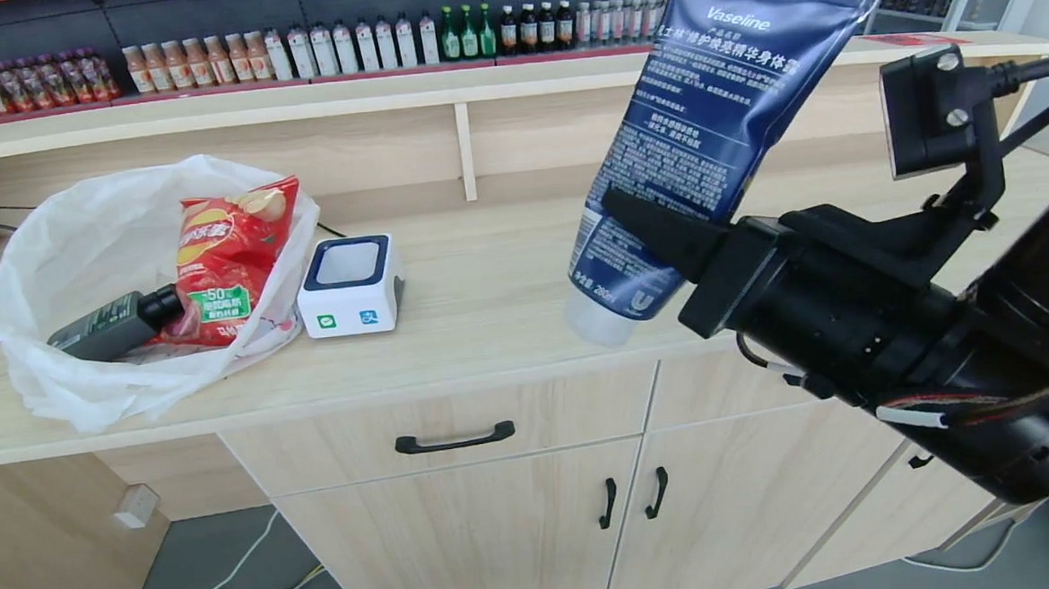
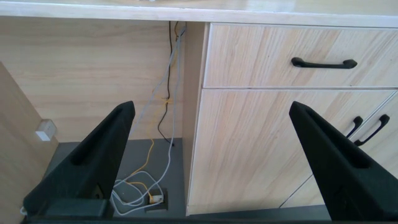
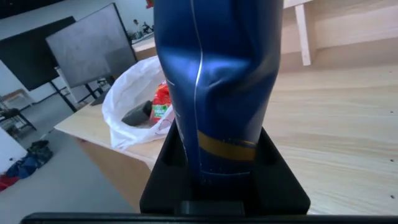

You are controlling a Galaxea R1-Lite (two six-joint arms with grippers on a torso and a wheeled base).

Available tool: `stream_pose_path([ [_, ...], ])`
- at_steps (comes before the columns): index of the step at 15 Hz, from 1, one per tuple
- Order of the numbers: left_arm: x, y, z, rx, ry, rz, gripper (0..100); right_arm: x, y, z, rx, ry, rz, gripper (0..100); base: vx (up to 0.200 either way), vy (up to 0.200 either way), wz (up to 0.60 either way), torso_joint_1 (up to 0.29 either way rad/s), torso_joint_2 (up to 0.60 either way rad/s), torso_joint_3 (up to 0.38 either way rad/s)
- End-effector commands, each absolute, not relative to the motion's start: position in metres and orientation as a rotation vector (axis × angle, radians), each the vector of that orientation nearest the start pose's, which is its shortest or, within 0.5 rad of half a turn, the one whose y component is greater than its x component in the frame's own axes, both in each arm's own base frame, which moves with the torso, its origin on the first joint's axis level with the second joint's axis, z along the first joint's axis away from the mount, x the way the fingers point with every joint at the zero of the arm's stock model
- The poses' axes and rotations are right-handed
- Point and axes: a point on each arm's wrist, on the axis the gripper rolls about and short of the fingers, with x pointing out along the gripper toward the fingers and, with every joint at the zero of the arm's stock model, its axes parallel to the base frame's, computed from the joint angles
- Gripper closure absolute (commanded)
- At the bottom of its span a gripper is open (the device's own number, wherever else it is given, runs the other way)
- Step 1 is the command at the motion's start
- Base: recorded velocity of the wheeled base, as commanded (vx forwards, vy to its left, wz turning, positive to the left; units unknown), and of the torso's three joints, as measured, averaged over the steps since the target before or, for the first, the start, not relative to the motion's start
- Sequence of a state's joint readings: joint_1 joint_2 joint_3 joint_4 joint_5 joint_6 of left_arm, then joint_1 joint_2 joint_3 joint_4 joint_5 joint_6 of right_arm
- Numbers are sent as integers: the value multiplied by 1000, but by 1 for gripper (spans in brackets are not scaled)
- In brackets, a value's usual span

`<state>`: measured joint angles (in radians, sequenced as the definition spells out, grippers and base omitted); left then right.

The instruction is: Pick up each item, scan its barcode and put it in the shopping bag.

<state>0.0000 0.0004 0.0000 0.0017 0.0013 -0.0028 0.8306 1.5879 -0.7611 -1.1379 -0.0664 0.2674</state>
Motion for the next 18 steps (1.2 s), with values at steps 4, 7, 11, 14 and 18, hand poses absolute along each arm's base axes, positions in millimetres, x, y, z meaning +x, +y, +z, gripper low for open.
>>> stream_pose_path([
  [4,-23,0,75,-3,2,2,0,186,216,244,439,-172,946,100,0,0,0,0,0,0],
  [7,-23,0,75,-3,2,2,0,185,220,242,498,-202,1063,100,0,0,0,0,0,0],
  [11,-23,0,75,-3,2,2,0,177,228,235,563,-175,1132,100,0,0,0,0,0,0],
  [14,-23,0,75,-3,2,2,0,171,232,236,603,-196,1231,100,0,0,0,0,0,0],
  [18,-23,0,75,-3,2,2,0,167,232,225,655,-155,1262,100,0,0,0,0,0,0],
])
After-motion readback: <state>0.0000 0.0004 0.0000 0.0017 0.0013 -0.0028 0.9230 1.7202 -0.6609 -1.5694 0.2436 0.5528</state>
